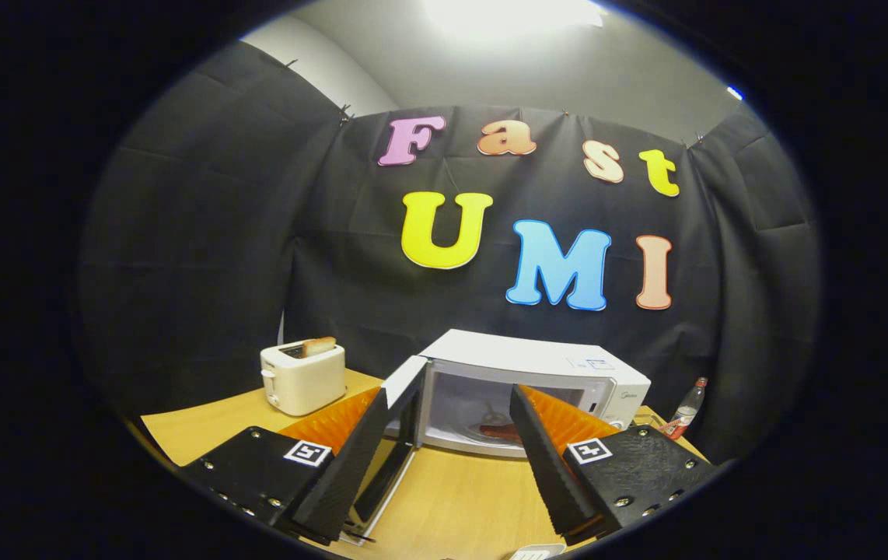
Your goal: Open the microwave, put the food inside, and close the microwave door.
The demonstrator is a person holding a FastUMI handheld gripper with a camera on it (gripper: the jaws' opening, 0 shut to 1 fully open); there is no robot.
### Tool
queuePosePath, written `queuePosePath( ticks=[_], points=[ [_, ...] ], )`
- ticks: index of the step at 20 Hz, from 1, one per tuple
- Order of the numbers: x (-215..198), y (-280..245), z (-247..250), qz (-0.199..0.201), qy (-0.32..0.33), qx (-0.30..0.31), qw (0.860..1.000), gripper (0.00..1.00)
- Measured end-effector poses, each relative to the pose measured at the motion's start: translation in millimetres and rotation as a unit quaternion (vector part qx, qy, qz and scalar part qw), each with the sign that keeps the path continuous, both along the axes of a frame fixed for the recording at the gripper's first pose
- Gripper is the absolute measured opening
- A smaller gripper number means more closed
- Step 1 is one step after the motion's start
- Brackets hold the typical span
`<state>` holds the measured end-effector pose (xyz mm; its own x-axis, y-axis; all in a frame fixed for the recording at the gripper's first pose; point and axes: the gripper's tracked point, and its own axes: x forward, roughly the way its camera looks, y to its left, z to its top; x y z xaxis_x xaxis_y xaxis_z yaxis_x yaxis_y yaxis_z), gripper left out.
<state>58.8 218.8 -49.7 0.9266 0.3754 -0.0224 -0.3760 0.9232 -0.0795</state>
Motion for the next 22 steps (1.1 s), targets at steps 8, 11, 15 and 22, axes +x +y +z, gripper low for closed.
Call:
queuePosePath(
  ticks=[8, 11, 15, 22],
  points=[
    [-77.5, 76.4, 12.0, 0.081, 0.000, 0.027, 0.996, 0.95],
    [-98.3, 104.3, 9.0, 0.114, 0.015, 0.050, 0.992, 0.95],
    [-114.4, 128.9, -4.2, 0.144, 0.034, 0.050, 0.988, 0.95],
    [-118.6, 153.2, -44.4, 0.174, 0.077, 0.052, 0.980, 0.95]
  ],
)
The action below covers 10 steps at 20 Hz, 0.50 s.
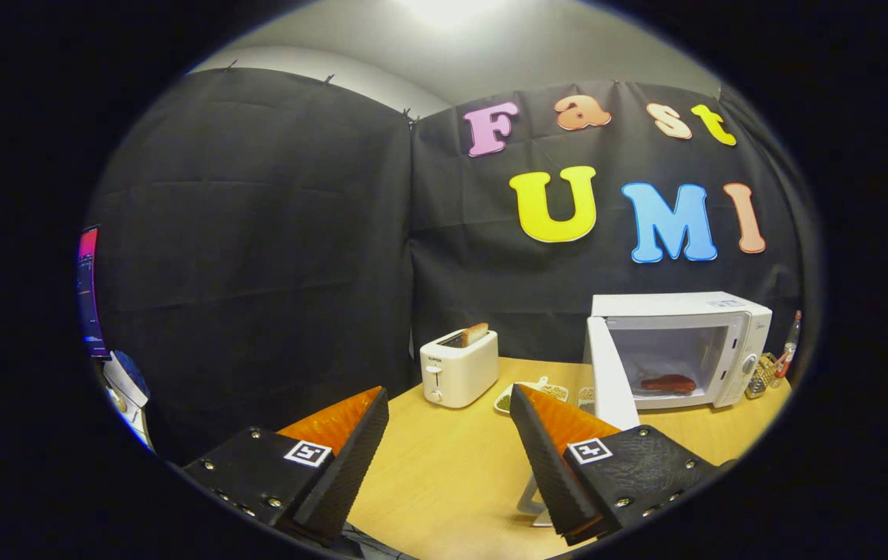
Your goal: Open the microwave, put the food inside, and close the microwave door.
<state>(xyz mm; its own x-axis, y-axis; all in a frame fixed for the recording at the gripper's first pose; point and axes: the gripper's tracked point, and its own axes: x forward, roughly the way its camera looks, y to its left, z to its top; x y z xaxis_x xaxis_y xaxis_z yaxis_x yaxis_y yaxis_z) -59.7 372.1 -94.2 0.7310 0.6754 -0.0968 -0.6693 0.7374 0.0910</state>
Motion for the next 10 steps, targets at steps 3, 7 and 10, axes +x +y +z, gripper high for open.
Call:
queuePosePath(
  ticks=[3, 7, 10],
  points=[
    [3.6, 4.6, -26.3, 0.011, 0.020, -0.012, 1.000, 0.95],
    [10.4, 1.5, -58.7, 0.014, 0.053, -0.045, 0.997, 0.77],
    [28.8, -19.1, -70.9, -0.025, 0.063, -0.062, 0.996, 0.10]
  ],
)
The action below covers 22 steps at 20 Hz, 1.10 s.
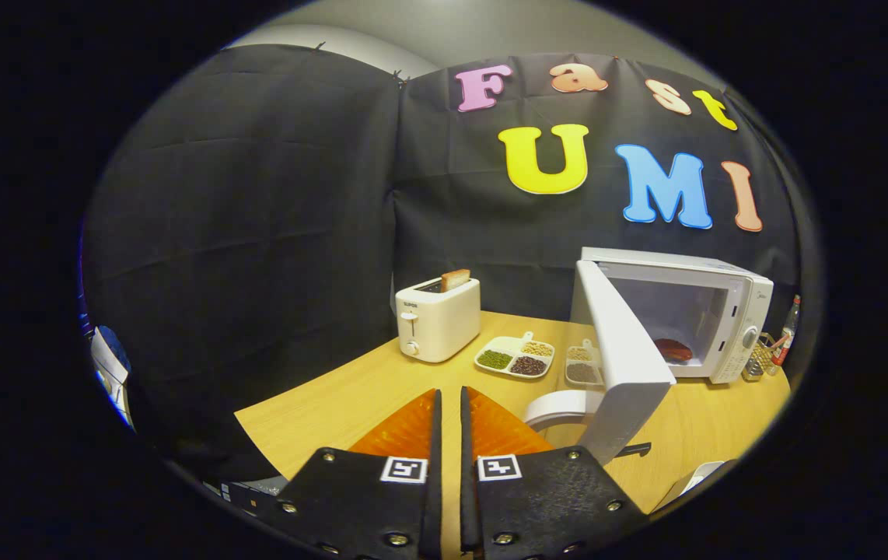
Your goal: Open the microwave, put the food inside, and close the microwave door.
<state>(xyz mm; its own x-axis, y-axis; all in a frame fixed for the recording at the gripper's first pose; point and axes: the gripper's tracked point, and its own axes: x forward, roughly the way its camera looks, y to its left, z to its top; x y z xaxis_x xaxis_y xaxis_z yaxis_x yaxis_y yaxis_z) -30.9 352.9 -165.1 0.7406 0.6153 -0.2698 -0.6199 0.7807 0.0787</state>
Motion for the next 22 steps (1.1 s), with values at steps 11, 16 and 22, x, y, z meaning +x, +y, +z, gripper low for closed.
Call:
queuePosePath(
  ticks=[11, 16, 22],
  points=[
    [20.4, -49.7, -21.1, -0.019, 0.033, -0.038, 0.999, 0.01],
    [41.7, -96.3, -21.8, -0.051, 0.036, -0.046, 0.997, 0.01],
    [73.8, -141.5, -16.9, -0.089, 0.044, -0.042, 0.994, 0.01]
  ],
)
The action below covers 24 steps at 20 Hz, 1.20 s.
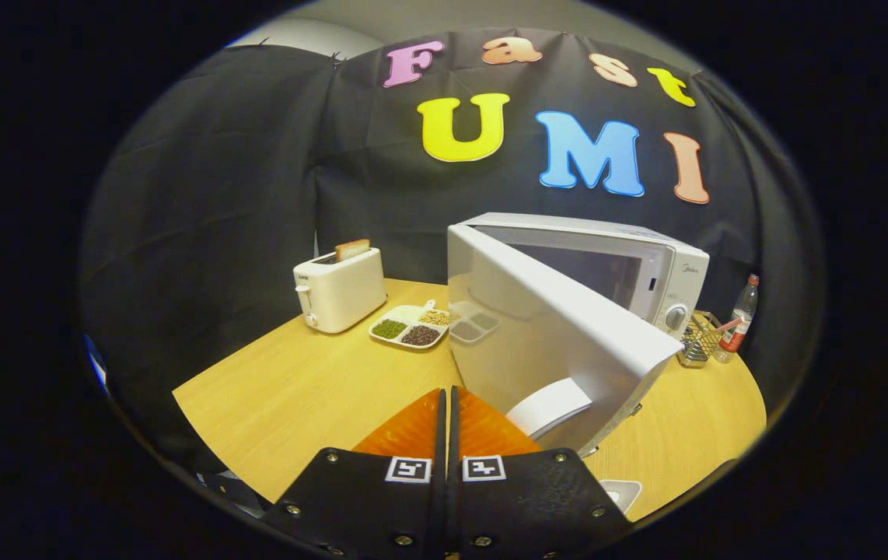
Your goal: Open the microwave, put the food inside, and close the microwave door.
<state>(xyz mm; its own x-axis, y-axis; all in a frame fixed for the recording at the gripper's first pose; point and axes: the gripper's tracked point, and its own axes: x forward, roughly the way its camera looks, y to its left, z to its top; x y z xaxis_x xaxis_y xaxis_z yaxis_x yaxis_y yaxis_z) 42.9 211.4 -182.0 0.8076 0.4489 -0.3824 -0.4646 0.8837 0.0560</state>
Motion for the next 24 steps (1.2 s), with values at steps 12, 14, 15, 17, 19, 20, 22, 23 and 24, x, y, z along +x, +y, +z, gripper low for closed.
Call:
queuePosePath(
  ticks=[12, 14, 15, 17, 19, 20, 22, 23, 24],
  points=[
    [71.1, -63.6, -0.8, -0.065, 0.009, -0.001, 0.998, 0.01],
    [81.6, -72.5, -1.7, -0.078, 0.013, 0.002, 0.997, 0.01],
    [87.0, -77.1, -2.0, -0.083, 0.013, 0.002, 0.996, 0.01],
    [99.5, -85.3, -2.7, -0.093, 0.010, 0.001, 0.996, 0.01],
    [110.5, -91.6, -2.9, -0.102, 0.009, 0.002, 0.995, 0.01],
    [116.5, -94.5, -3.5, -0.105, 0.008, 0.004, 0.994, 0.01],
    [128.3, -98.1, -5.0, -0.110, 0.009, 0.004, 0.994, 0.01],
    [133.4, -100.3, -6.6, -0.113, 0.011, 0.004, 0.994, 0.01],
    [139.1, -99.8, -7.6, -0.112, 0.012, 0.006, 0.994, 0.01]
  ],
)
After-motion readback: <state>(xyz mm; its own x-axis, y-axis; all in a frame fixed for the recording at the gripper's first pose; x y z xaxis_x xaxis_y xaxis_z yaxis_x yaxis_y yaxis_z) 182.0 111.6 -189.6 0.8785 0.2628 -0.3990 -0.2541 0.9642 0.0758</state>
